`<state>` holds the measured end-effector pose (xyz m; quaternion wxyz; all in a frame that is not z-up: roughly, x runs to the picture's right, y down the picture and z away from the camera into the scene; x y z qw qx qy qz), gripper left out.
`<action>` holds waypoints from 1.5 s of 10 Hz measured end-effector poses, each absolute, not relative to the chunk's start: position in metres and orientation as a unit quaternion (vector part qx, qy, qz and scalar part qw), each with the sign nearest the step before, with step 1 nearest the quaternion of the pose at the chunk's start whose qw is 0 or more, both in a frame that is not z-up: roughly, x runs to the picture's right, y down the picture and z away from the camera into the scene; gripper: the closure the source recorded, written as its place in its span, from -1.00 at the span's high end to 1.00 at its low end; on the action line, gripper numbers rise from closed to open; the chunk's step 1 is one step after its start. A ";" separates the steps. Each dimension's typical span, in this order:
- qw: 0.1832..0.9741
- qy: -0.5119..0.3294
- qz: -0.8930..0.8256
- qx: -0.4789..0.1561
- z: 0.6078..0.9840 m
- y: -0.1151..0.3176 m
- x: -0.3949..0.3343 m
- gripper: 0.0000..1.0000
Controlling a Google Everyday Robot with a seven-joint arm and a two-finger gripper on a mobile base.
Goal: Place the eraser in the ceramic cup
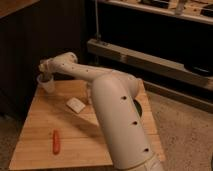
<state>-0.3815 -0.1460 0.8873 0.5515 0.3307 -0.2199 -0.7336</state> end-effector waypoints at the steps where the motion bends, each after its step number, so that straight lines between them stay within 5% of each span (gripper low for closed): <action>1: 0.555 -0.225 -0.729 0.333 0.889 -0.146 -0.381 -0.85; 3: 0.553 -0.224 -0.732 0.329 0.886 -0.146 -0.380 -0.62; 7: 0.554 -0.223 -0.731 0.331 0.885 -0.143 -0.383 0.17; 15: 0.551 -0.224 -0.732 0.330 0.878 -0.137 -0.390 0.20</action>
